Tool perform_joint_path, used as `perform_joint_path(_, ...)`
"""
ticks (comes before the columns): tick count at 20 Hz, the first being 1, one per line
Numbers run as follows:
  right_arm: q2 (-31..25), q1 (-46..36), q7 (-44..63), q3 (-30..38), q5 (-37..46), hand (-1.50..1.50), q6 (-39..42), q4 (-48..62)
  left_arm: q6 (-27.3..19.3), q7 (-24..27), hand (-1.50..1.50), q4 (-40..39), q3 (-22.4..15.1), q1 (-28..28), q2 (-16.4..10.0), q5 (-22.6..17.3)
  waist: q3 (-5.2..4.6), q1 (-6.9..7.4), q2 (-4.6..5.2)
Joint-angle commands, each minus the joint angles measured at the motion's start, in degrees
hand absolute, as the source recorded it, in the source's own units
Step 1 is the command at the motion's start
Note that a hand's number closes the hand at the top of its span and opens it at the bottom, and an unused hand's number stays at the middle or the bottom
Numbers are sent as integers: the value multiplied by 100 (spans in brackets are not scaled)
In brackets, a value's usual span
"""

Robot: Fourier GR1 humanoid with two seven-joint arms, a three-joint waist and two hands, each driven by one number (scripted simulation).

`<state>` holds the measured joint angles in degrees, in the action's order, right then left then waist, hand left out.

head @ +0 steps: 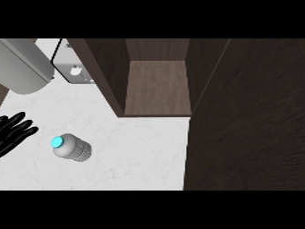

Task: Pick up the bottled water, place it into the cabinet and close the cabinet

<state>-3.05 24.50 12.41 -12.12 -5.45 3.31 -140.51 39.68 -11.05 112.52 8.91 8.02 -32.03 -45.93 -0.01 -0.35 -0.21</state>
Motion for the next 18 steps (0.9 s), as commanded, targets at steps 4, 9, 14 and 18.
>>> perform_joint_path(4,81,638,-101,-525,367,-150,21,-480,532,-16,-150,-294,319,110,212,349,0,7,6)
perform_joint_path(9,6,1174,-199,-510,201,-150,69,-891,611,263,-150,-712,445,-74,623,922,-2,-24,7)
perform_joint_path(14,-134,1758,-377,-750,325,-150,204,-1220,543,557,-150,-1452,574,-539,864,1682,-6,-81,8)
perform_joint_path(18,-286,1858,-708,-539,222,-150,323,-1092,814,1137,-150,-1950,561,-596,1093,2592,-5,-60,10)
